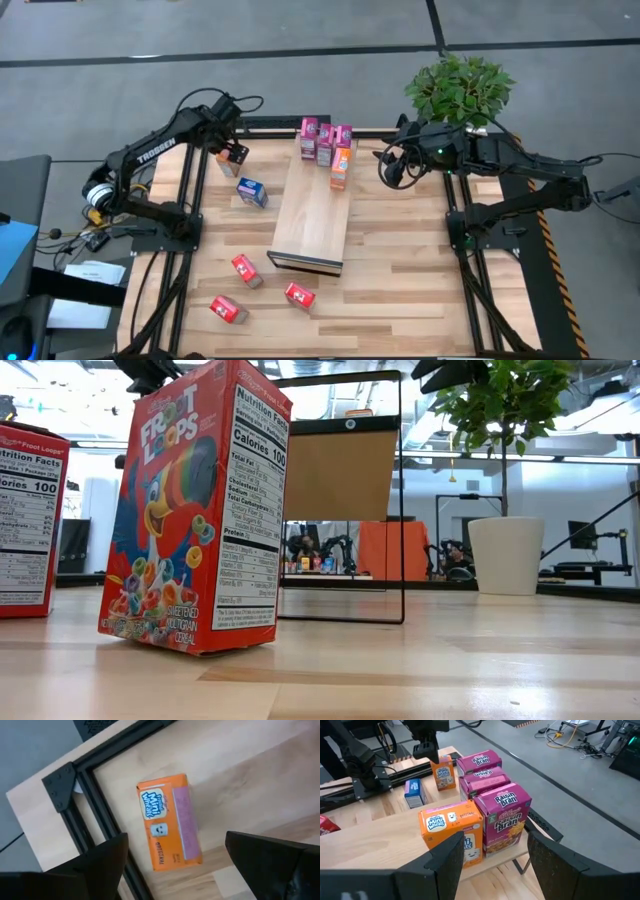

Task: Stack cereal on shelf
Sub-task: Put the orange cereal box on the shelf

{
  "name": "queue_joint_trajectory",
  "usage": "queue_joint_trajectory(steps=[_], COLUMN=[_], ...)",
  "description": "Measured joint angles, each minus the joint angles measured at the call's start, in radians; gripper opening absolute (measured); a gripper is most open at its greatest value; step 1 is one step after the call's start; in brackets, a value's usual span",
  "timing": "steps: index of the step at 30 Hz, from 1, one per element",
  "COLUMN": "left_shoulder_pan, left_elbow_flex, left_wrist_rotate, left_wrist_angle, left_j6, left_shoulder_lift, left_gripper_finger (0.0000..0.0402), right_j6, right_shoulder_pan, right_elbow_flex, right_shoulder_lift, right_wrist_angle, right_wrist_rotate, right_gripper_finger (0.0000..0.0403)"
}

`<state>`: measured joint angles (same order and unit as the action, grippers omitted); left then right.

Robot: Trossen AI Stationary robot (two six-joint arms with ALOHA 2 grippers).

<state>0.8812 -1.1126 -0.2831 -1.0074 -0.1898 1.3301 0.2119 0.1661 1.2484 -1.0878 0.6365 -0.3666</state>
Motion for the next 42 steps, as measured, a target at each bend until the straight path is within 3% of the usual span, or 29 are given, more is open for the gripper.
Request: queue_joint_trajectory(steps=[11, 22, 35, 42], left_shoulder_pan=[0.067, 0.068, 0.068, 0.068], left_elbow_flex=[0.003, 0.086, 0.086, 0.086], left_wrist_rotate=[0.052, 0.067, 0.089, 0.078], left_wrist_angle=[0.036, 0.081, 0.082, 0.082], left_j6=[0.003, -0.014, -0.006, 0.013], left_shoulder_lift=[-0.001, -0.002, -0.002, -0.002], left_gripper_finger=[0.0324, 0.0321, 0.0246, 0.0225], right_j6=[-0.001, -0.003, -0.001, -0.001], right_shoulder_pan=[0.0, 0.0, 0.0, 0.0], right_elbow_flex=[0.0, 0.0, 0.0, 0.0], right_shoulder_lift=[0.0, 0.0, 0.0, 0.0], right_wrist_angle=[0.0, 0.0, 0.0, 0.0], right_wrist_rotate=[0.0, 0.0, 0.0, 0.0], right_gripper_finger=[0.0245, 0.0245, 0.0245, 0.0245])
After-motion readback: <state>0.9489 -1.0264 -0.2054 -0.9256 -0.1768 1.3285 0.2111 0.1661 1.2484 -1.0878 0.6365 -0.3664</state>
